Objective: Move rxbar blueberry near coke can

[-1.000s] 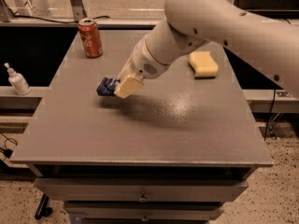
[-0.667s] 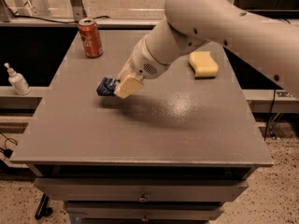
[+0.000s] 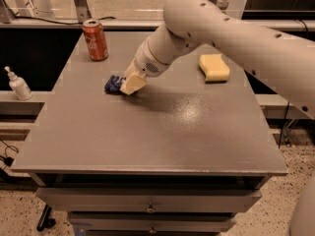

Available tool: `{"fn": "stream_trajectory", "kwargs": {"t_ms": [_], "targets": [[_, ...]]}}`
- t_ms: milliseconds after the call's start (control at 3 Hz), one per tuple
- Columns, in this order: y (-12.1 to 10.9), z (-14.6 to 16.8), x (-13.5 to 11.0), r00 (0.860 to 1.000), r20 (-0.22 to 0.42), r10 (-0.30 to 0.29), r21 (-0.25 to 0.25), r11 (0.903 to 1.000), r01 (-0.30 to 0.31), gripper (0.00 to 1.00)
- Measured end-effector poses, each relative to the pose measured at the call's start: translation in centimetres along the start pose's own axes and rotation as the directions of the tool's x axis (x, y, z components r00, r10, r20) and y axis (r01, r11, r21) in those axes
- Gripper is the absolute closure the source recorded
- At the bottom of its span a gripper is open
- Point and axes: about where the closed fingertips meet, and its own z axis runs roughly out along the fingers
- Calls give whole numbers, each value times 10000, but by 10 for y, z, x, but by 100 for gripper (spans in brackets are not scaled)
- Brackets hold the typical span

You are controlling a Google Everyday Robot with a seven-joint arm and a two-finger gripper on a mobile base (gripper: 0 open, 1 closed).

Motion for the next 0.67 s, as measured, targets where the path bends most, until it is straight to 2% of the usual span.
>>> {"fn": "stream_trajectory", "kwargs": {"t_ms": [333,667], "targets": [[-34,18,6,9997,-79,217,232,9995,-215,100],[-39,18,5,9997,-84,249,275,9993,-246,100]]}}
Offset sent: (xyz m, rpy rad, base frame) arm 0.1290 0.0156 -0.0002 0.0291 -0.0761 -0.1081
